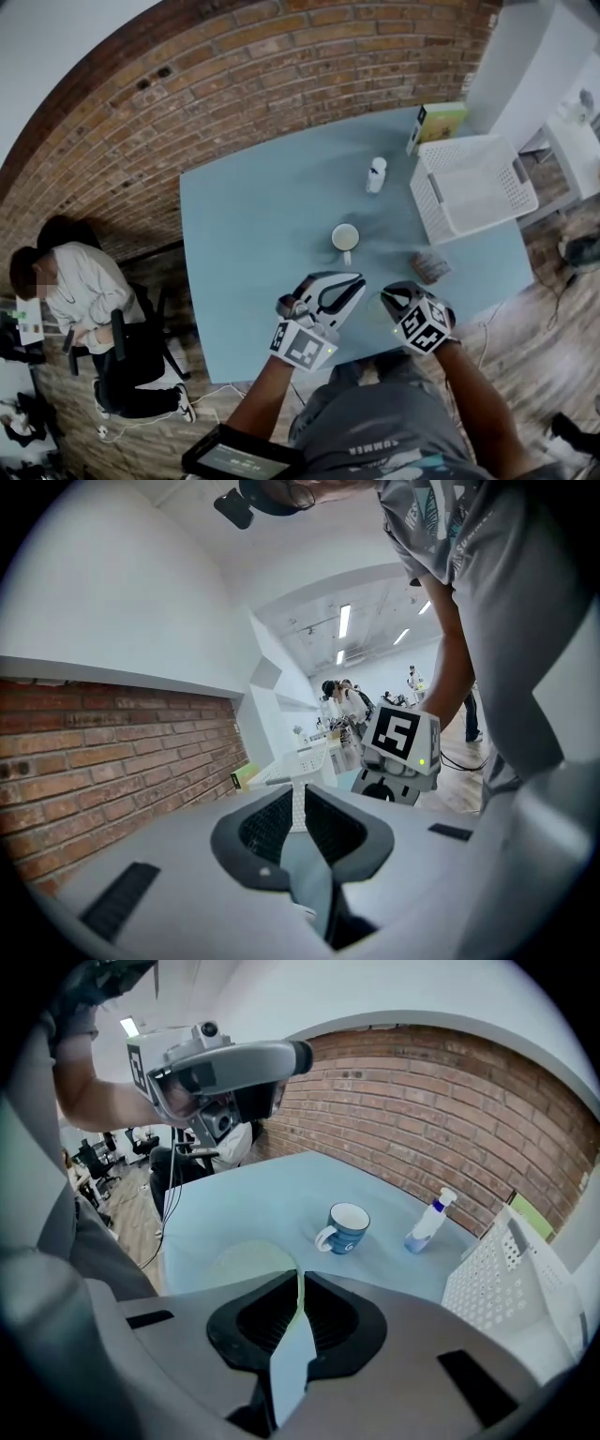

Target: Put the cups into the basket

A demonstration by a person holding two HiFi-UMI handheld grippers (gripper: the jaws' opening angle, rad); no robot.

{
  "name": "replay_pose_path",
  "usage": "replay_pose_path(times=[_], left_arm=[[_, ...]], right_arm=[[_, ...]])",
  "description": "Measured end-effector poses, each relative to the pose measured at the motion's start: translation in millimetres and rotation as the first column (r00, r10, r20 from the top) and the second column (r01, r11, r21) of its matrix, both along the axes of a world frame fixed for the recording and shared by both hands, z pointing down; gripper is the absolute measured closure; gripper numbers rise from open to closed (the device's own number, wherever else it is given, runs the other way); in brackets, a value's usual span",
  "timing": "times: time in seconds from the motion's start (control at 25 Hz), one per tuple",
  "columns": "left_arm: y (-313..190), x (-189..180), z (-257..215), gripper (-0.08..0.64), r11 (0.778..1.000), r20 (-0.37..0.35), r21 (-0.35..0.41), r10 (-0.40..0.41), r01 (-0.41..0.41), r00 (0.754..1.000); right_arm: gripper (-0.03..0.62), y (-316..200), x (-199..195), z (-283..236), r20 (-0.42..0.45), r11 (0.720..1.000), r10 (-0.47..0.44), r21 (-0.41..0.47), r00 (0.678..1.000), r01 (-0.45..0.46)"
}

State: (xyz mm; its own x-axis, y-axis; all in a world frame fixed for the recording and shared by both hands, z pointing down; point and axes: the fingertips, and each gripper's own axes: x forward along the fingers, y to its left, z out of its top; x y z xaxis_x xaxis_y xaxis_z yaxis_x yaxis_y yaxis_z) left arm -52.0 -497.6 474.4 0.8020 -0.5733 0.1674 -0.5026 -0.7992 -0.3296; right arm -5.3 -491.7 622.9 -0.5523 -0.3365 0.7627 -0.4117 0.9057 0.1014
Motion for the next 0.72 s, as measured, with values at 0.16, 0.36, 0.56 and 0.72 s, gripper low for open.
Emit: replay_pose_path(times=[0.16,0.36,0.56,0.72], left_arm=[[-1,3,-5,0.529,1.000,-0.008,0.007,-0.001,0.001,1.000],[-4,8,-17,0.529,0.999,-0.011,0.032,0.000,0.001,1.000],[-5,16,-37,0.529,0.998,-0.027,0.066,0.007,-0.006,1.000],[-8,21,-53,0.529,0.996,-0.044,0.093,0.006,-0.002,0.999]], right_arm=[[0.560,-5,2,-22,0.021,0.999,0.009,0.036,1.000,-0.010],[0.560,-8,5,-53,0.041,0.997,0.008,0.074,0.999,-0.011],[0.560,-15,8,-90,0.067,0.991,0.015,0.129,0.998,-0.024],[0.560,-27,17,-121,0.088,0.983,0.035,0.176,0.996,-0.050]])
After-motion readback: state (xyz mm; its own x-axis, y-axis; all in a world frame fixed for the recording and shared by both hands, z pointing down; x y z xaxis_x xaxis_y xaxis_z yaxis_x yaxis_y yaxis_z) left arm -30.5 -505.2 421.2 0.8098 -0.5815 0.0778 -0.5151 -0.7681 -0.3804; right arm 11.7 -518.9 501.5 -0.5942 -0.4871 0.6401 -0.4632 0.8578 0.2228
